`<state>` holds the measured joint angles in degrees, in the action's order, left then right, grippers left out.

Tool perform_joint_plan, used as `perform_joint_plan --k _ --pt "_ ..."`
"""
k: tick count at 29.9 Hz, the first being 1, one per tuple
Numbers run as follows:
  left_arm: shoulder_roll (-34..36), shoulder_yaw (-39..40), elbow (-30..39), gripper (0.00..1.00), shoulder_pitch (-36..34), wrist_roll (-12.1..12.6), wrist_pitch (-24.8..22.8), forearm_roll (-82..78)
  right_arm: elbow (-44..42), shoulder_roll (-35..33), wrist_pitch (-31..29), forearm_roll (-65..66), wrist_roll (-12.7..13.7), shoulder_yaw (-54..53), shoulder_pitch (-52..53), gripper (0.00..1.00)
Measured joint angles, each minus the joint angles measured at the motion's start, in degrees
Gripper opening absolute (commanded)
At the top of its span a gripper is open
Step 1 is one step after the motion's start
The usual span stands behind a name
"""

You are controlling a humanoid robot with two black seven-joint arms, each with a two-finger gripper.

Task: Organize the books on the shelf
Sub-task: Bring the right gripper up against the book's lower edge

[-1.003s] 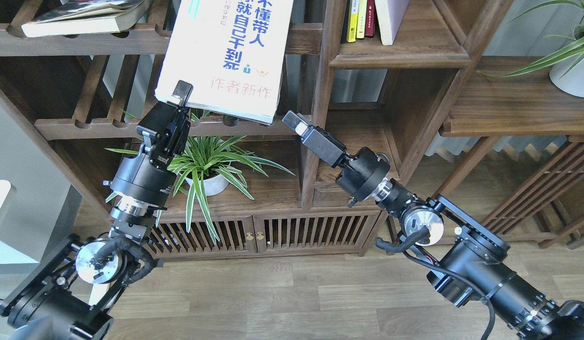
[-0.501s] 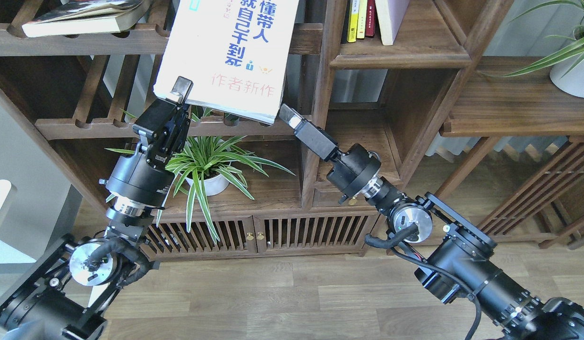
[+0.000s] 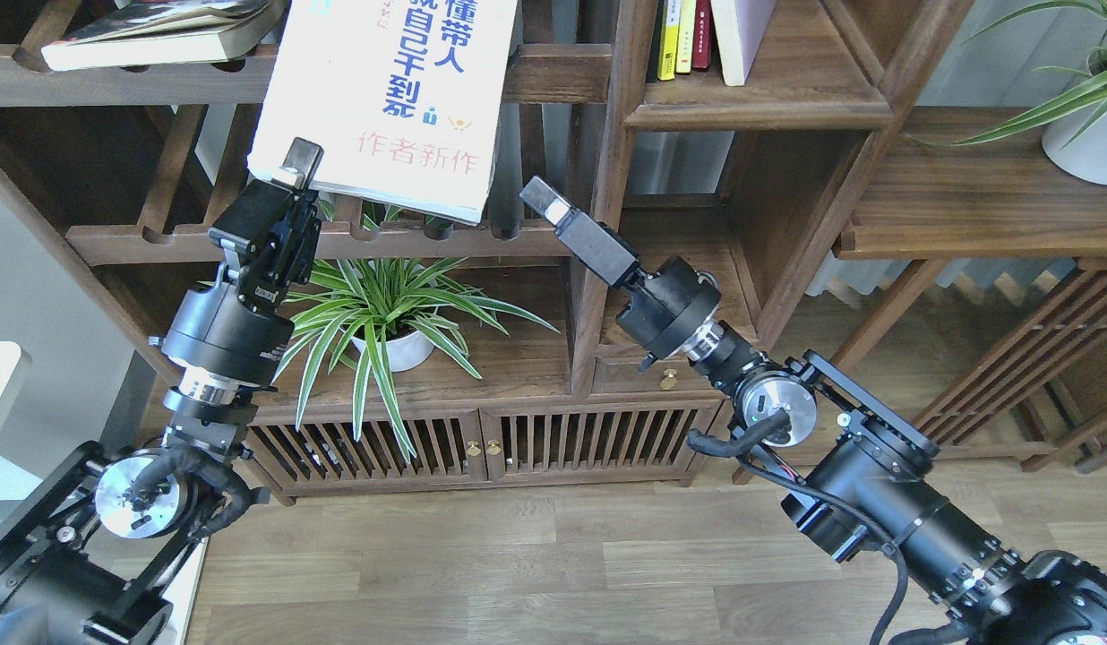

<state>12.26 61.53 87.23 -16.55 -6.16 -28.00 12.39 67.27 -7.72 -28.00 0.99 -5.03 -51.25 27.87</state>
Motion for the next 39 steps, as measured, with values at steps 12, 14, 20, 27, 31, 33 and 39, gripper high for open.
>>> perform_joint_plan --k 12,14,20,27,31,33,39 --pt "-0.57 -1.13 -0.05 0.00 -1.33 0.18 0.00 -0.08 0.04 1.90 0.00 -1.17 0.02 0.85 2.59 0.81" --pt "-0.52 -1.14 -0.05 0.00 -1.36 0.18 0.00 -0.09 0.05 2.17 0.00 -1.40 0.02 0.89 2.78 0.81" --pt "-0.46 -1.15 -0.05 0.00 -1.39 0.59 0.00 -0.55 0.03 2.52 0.00 -1.70 0.08 1.50 3.35 0.81" --pt "-0.81 -0.99 -0.04 0.00 -2.94 1.65 0.00 -0.61 -0.35 2.63 0.00 -1.87 0.09 2.71 3.57 0.81" --pt "-0.83 -0.96 0.06 0.00 -3.36 1.68 0.00 -0.61 -0.51 2.82 0.00 -1.87 0.06 3.05 3.33 0.81" --pt "-0.83 -1.03 0.08 0.00 -3.37 1.67 0.00 -0.61 -0.55 3.24 0.00 -1.87 0.05 3.06 3.53 0.81" --pt "-0.83 -2.88 0.12 0.00 -2.80 1.76 0.00 -0.69 -0.68 3.67 0.00 -1.88 0.01 2.91 4.17 0.81"
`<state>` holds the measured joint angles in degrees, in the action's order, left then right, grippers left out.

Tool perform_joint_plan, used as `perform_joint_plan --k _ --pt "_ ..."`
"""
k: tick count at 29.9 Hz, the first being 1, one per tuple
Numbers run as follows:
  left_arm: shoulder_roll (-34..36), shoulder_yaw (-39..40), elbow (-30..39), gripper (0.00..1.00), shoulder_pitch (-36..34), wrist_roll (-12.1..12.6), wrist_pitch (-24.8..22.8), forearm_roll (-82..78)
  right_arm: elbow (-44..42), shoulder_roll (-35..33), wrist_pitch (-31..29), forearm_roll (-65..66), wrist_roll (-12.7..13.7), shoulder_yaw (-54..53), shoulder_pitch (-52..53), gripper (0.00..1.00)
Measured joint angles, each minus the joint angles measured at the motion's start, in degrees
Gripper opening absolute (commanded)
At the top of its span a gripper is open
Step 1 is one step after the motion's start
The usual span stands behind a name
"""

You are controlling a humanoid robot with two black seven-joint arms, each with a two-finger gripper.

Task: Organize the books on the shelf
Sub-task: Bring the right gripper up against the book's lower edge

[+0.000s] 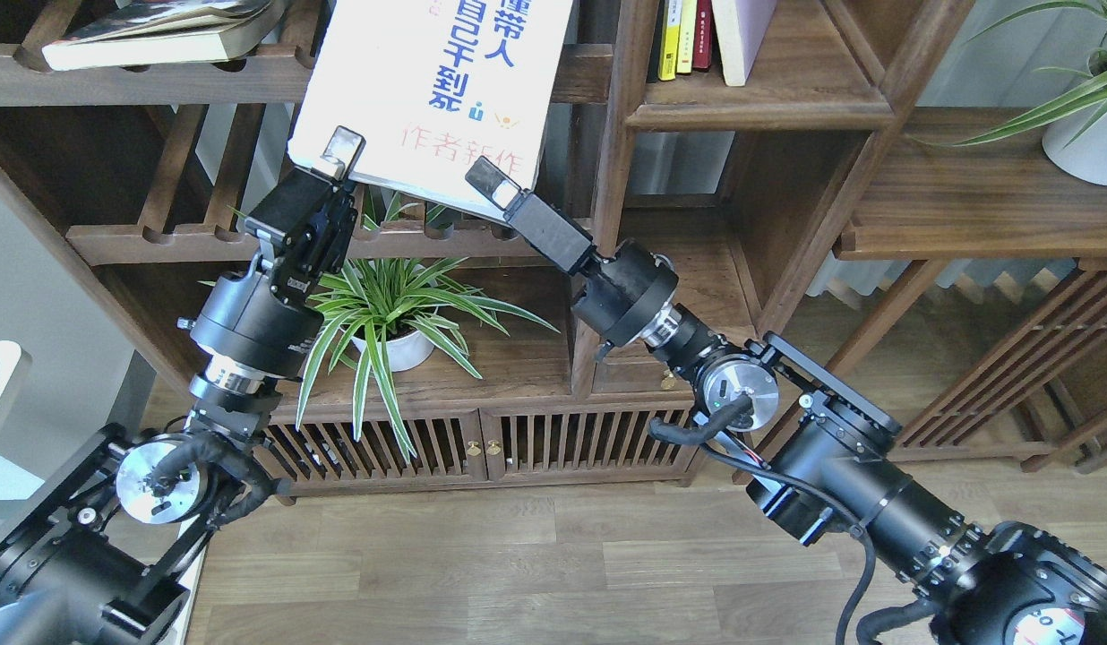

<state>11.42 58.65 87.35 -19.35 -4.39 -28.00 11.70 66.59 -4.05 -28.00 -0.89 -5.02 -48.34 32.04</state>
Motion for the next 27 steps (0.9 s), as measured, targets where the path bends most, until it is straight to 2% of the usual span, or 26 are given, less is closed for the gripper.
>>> perform_joint_plan --k 10,13,19,23,27 --pt "0.11 -0.75 -0.13 0.00 0.72 -0.01 0.00 -0.10 -0.78 0.01 0.00 -0.23 0.00 -0.17 0.76 0.80" --pt "0.16 -0.75 -0.15 0.00 1.07 -0.07 0.00 -0.10 -1.22 0.01 0.00 -0.31 0.00 -0.18 1.11 0.74" --pt "0.12 -0.75 -0.16 0.00 1.31 -0.12 0.00 -0.10 -1.79 0.02 0.00 -1.24 0.04 -0.17 1.32 0.52" --pt "0.09 -0.78 -0.23 0.00 1.39 -0.12 0.00 -0.10 -2.42 0.16 0.00 -2.06 0.00 -0.25 2.10 0.28" --pt "0.03 -0.83 -0.45 0.00 1.41 -0.14 0.00 -0.09 -2.75 0.18 0.00 -2.98 -0.10 -0.46 2.48 0.10"
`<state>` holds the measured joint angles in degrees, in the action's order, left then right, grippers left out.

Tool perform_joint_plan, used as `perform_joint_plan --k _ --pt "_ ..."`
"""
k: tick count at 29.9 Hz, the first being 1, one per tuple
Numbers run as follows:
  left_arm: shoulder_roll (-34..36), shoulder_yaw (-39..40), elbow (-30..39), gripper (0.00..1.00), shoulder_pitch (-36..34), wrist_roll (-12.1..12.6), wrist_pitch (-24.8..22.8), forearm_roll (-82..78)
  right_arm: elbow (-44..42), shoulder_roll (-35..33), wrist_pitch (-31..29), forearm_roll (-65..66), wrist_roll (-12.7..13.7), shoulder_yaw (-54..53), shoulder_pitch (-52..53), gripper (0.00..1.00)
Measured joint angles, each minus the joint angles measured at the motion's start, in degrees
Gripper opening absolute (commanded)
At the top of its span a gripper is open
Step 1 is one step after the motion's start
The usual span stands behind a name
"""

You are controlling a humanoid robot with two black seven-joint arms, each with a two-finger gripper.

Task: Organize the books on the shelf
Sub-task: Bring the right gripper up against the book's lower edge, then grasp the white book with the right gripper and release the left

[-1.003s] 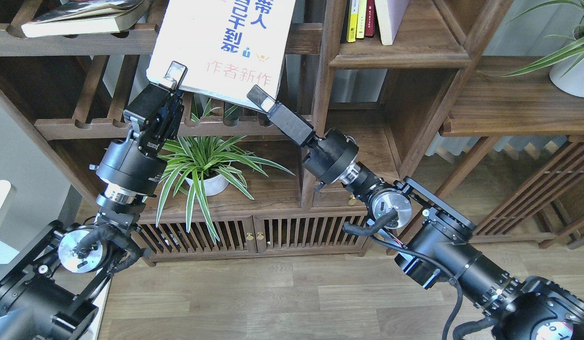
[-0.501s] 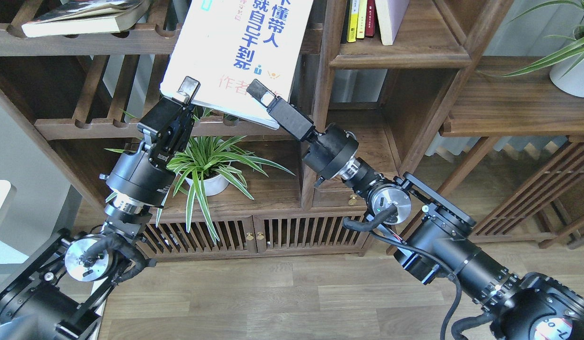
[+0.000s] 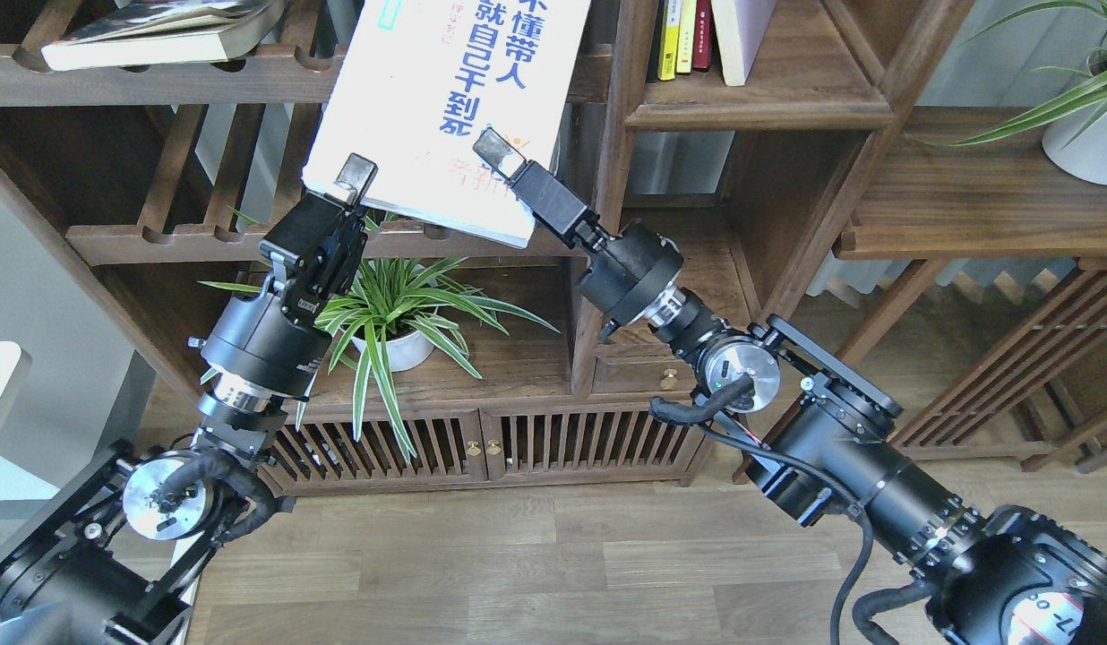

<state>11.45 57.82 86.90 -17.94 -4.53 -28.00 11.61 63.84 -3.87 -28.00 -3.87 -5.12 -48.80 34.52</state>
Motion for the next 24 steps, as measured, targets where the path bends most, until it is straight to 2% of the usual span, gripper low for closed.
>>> perform_joint_plan --k 1,7,9,11,18,24 --pt "-0.01 -0.07 -0.02 0.00 0.00 0.00 0.00 0.00 -0.06 0.00 0.00 -0.16 0.00 -0.01 0.06 0.05" --pt "-0.03 -0.48 -0.24 0.02 -0.07 0.00 -0.03 -0.05 -0.13 0.00 0.00 -1.41 0.00 -0.01 0.71 0.04" --pt "-0.03 -0.52 -0.41 0.11 -0.05 0.00 -0.04 -0.08 -0.13 0.01 0.00 -1.77 -0.01 -0.01 1.20 0.04" --pt "-0.01 -0.52 -0.79 0.26 -0.03 0.00 -0.04 -0.13 -0.13 0.01 0.00 -1.91 -0.01 -0.01 1.55 0.04" --pt "0.49 1.04 -2.03 0.46 0.42 -0.21 -0.01 -0.21 -0.06 0.00 0.00 -2.28 -0.15 -0.14 2.16 0.04" --pt "0.63 2.30 -1.63 0.58 0.46 -0.33 0.02 -0.09 -0.01 -0.02 0.00 -2.21 0.05 0.03 2.16 0.04"
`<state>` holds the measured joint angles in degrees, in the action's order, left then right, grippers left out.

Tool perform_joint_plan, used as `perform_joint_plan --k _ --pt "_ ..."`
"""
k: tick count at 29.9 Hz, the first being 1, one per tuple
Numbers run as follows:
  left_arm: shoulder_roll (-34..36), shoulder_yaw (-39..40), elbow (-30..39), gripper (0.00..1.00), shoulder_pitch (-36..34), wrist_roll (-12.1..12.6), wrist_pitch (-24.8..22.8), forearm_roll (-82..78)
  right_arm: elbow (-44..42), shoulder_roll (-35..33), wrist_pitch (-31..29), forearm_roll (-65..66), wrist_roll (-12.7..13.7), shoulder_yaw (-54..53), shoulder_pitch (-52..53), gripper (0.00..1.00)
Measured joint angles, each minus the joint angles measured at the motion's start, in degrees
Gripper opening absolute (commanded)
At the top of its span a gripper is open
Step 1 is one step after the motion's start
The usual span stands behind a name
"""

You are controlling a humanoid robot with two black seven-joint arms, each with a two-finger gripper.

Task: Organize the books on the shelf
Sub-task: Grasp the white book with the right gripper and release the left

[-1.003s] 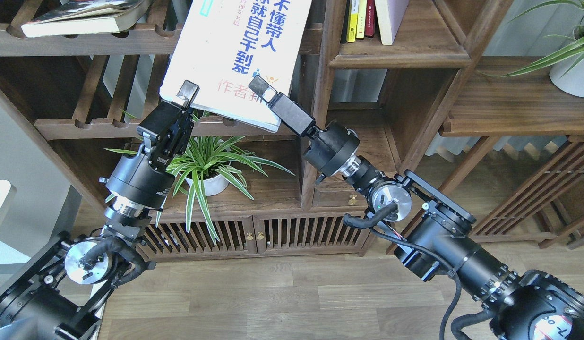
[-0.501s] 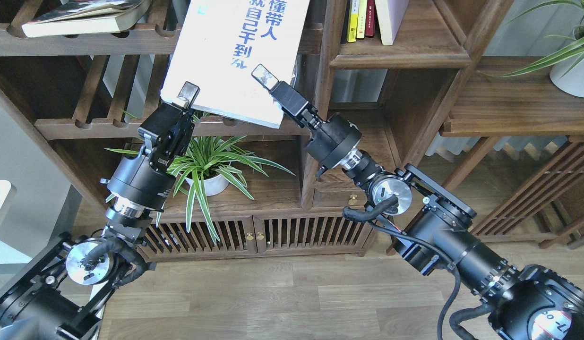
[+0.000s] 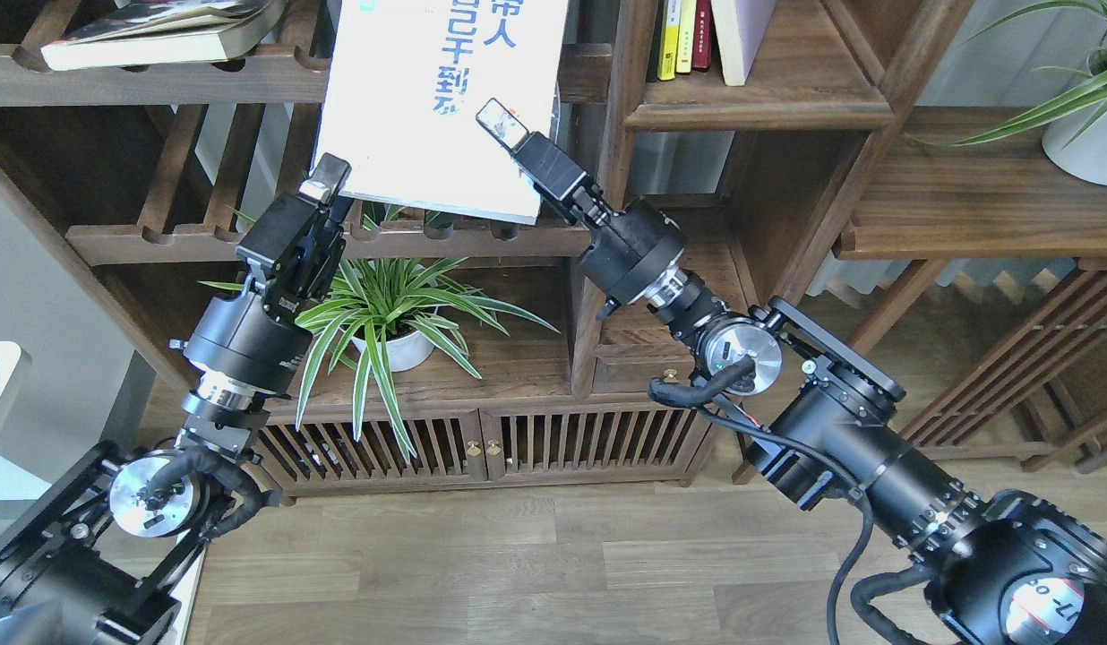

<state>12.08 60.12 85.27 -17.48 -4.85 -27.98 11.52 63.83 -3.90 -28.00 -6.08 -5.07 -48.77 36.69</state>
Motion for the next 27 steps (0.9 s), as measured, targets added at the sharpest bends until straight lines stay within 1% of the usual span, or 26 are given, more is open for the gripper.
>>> perform_joint_plan --k 1,4,10,15,19,27 --pt "0.02 0.11 0.11 0.61 0.00 0.00 0.00 0.00 0.00 -0.02 0.00 0.01 0.03 0.04 0.00 0.04" --pt "0.04 0.48 0.24 0.62 0.00 0.00 0.00 0.00 0.00 -0.10 0.00 0.02 0.05 0.13 -0.02 0.04" --pt "0.13 0.74 0.46 0.70 0.00 0.03 0.00 0.00 0.00 -0.52 0.00 0.02 0.06 0.20 -0.04 0.05" --pt "0.15 0.71 0.50 0.73 0.00 0.34 0.00 0.00 0.00 -1.39 0.00 0.02 0.05 -0.26 -0.60 0.05" --pt "0.30 1.41 0.10 0.74 0.21 0.36 0.00 0.00 0.00 -3.07 0.00 -0.17 -0.08 -0.48 -1.22 0.05" --pt "0.78 2.44 -0.73 0.81 3.83 0.28 -0.02 0.00 0.86 -7.54 0.00 -1.50 -0.13 -0.56 -3.33 0.05"
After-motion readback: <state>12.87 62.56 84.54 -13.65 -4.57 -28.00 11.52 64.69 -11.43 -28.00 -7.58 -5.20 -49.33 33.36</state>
